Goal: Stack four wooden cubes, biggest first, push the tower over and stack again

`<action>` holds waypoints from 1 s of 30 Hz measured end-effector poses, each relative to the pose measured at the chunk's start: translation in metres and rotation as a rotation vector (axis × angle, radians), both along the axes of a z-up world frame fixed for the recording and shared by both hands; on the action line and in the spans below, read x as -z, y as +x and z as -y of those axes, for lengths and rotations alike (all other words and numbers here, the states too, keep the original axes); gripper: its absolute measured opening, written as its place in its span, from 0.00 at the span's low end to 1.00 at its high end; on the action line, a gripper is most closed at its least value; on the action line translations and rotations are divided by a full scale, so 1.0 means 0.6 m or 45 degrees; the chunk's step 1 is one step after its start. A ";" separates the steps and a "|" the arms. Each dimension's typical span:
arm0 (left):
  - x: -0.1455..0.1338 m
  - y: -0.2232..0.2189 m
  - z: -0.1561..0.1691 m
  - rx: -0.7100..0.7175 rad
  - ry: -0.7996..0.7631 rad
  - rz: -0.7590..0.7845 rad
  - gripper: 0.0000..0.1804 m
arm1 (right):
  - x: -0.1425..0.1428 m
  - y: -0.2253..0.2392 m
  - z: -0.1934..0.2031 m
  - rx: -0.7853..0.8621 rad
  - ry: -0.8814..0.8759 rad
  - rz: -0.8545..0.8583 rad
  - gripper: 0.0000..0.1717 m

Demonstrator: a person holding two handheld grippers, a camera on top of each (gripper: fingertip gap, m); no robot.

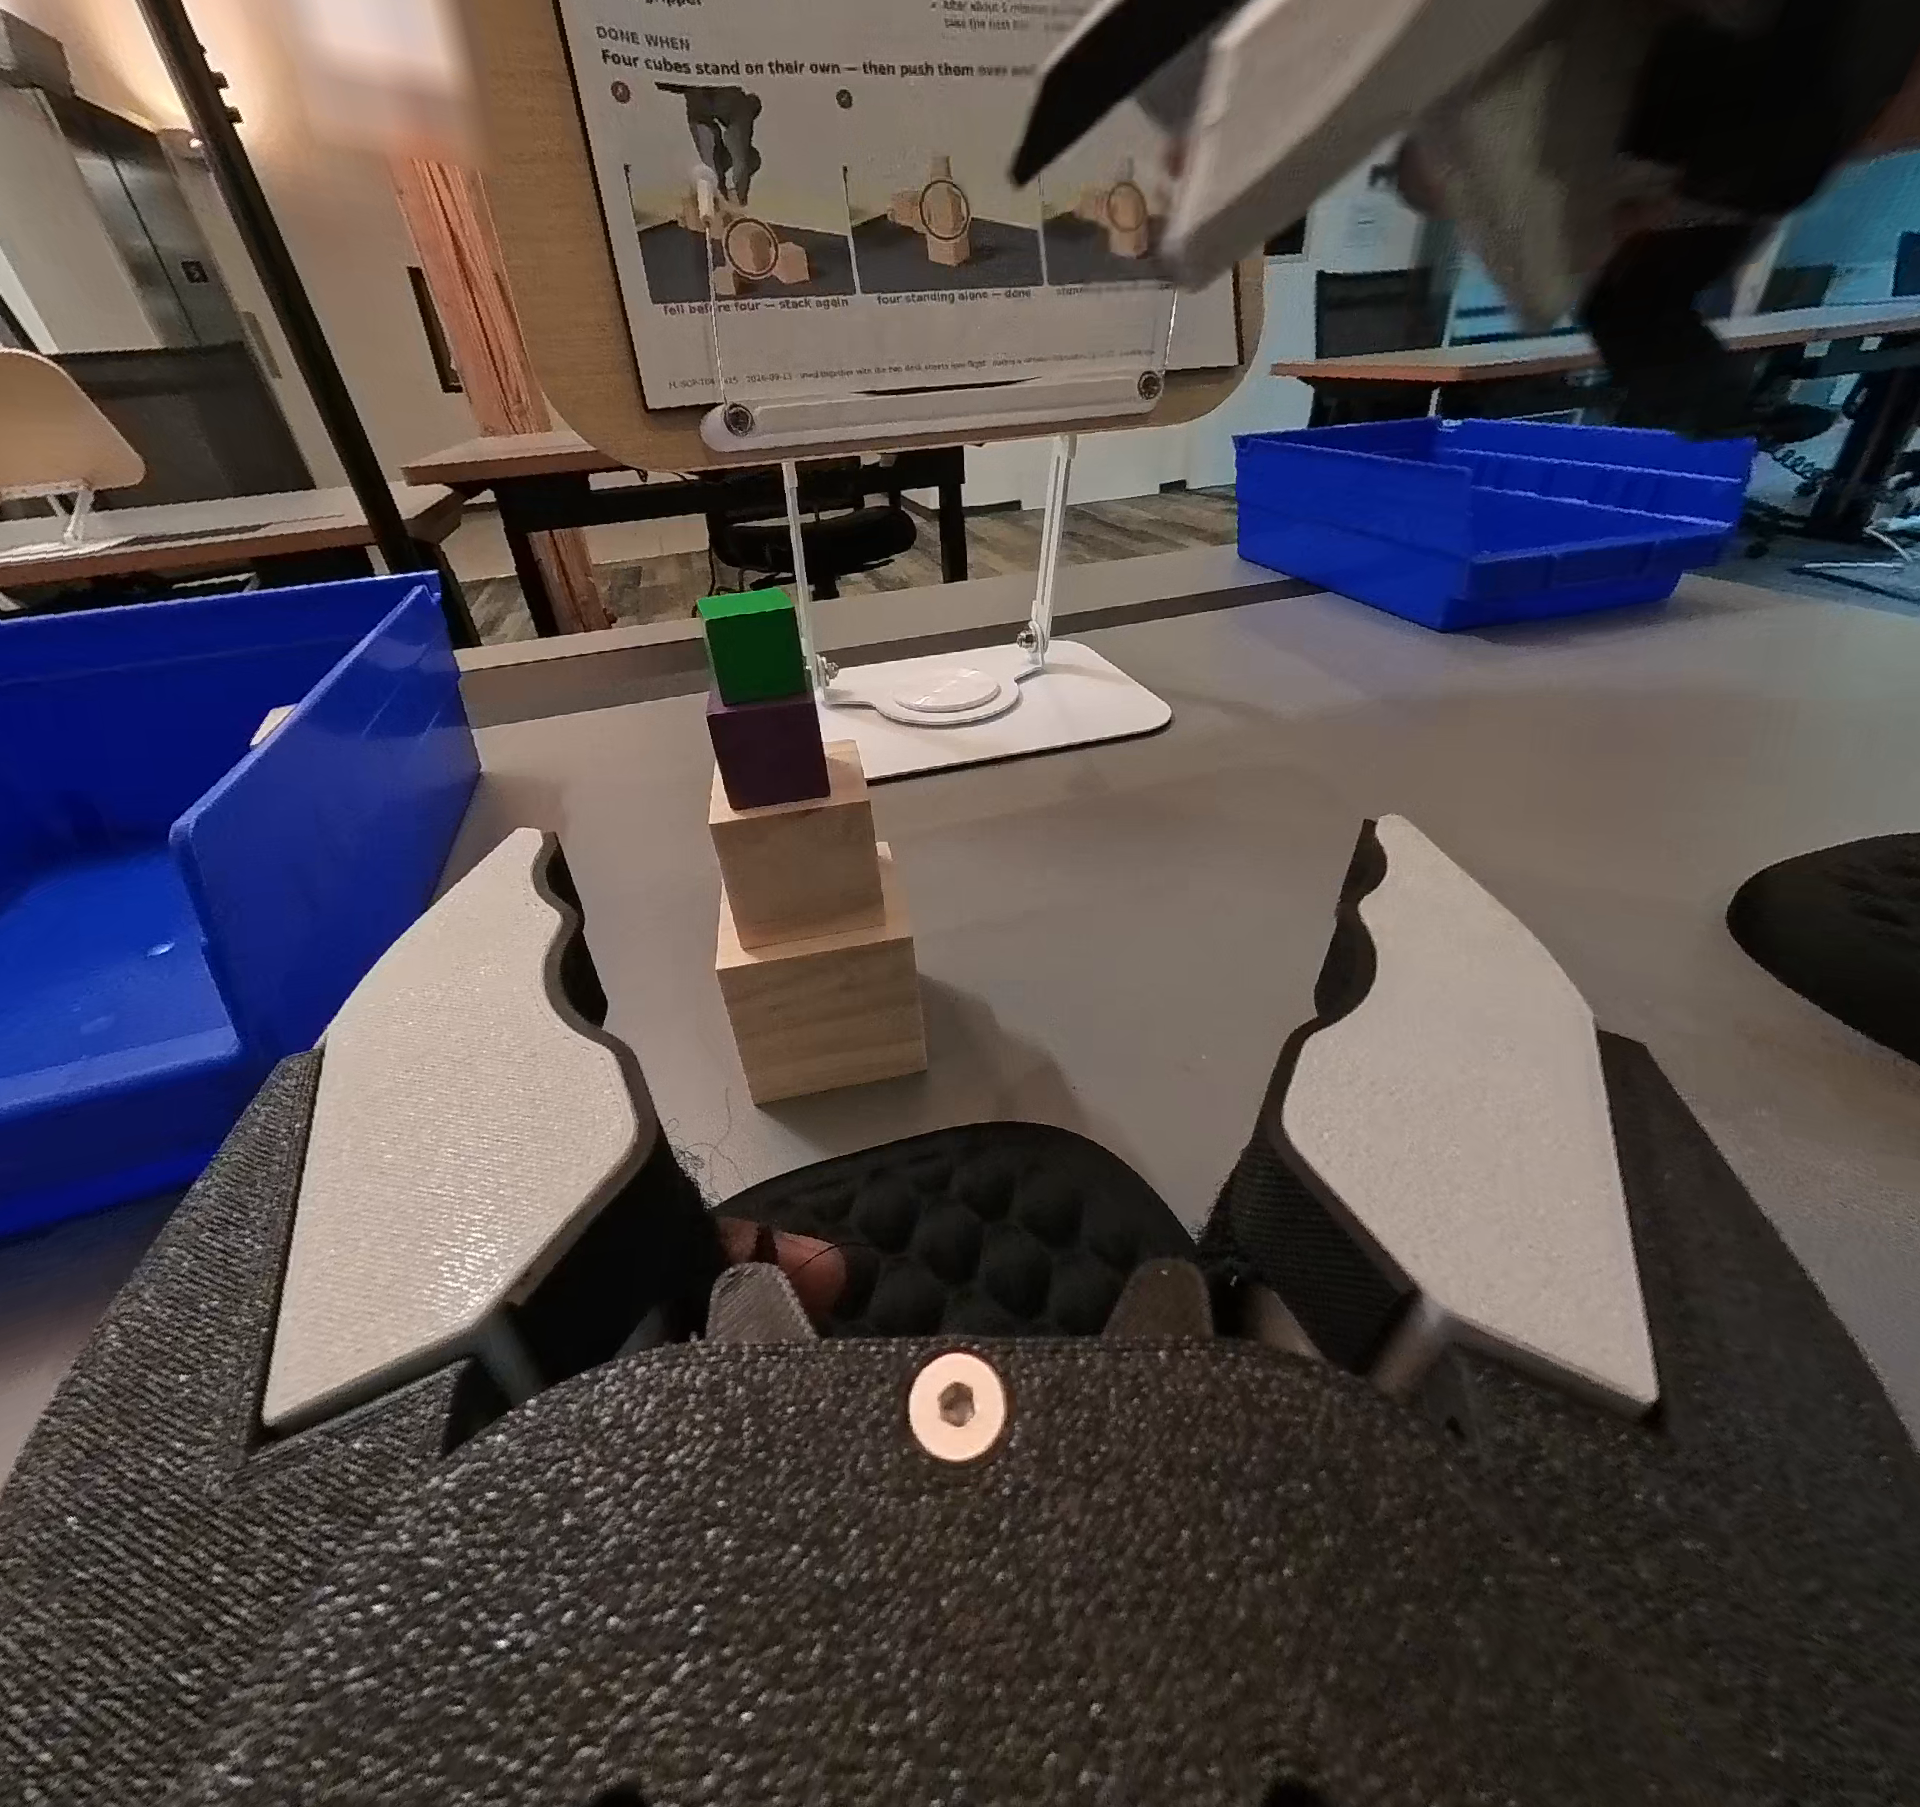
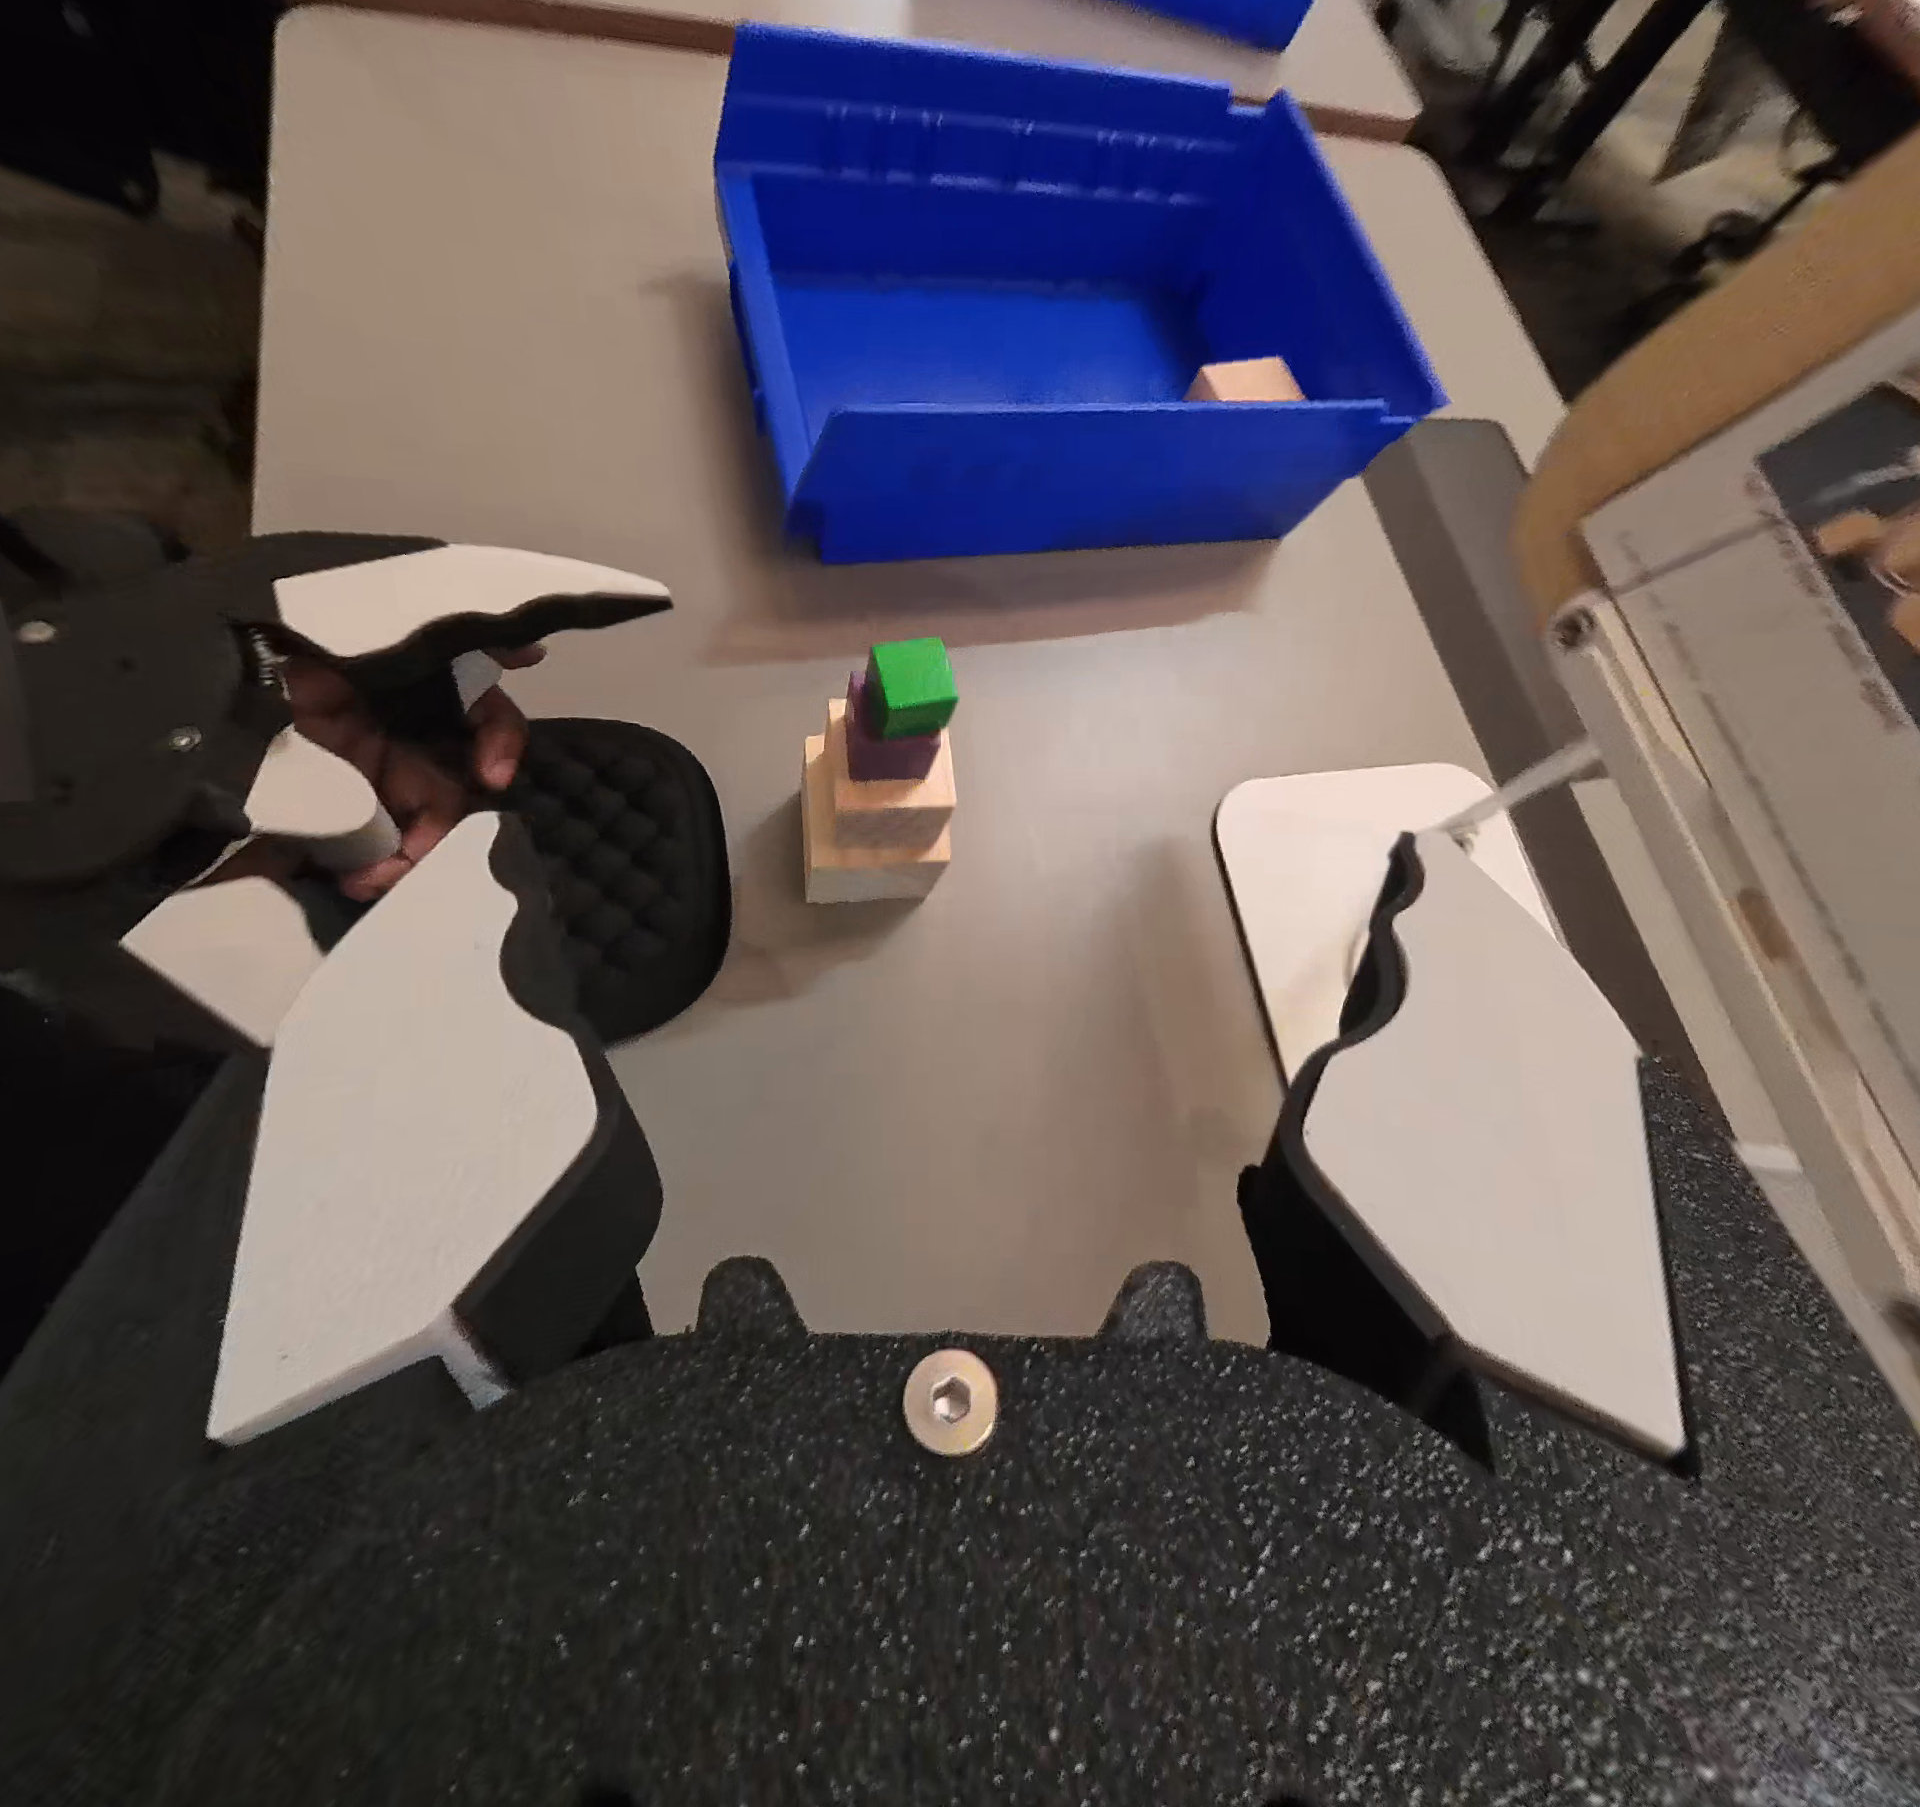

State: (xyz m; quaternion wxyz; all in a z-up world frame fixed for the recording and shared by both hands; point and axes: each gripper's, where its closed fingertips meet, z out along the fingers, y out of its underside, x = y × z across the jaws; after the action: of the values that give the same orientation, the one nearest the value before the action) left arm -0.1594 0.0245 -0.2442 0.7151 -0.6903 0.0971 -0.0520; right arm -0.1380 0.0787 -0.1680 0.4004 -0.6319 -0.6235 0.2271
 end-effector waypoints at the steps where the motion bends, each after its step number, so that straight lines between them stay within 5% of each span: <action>1: 0.000 0.000 0.000 0.000 -0.001 -0.002 0.75 | -0.004 0.016 0.001 0.023 0.007 -0.043 0.84; 6: 0.000 0.001 0.000 0.002 0.004 -0.005 0.75 | -0.015 0.105 0.006 0.144 0.066 -0.303 0.84; 15: -0.001 0.003 0.001 0.010 0.011 -0.012 0.75 | 0.068 0.253 0.026 0.342 0.062 -0.515 0.84; 25: -0.005 0.006 0.004 0.036 0.027 -0.009 0.75 | 0.143 0.289 0.046 0.382 -0.010 -0.722 0.84; 30: -0.008 0.012 0.007 0.083 0.034 -0.003 0.74 | 0.133 0.298 0.053 0.367 0.039 -0.800 0.83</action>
State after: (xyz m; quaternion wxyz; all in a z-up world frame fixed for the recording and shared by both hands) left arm -0.1522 0.0203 -0.2396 0.7221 -0.6772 0.1211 -0.0730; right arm 0.0407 0.0469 -0.2481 0.6102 -0.6066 -0.3775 0.3424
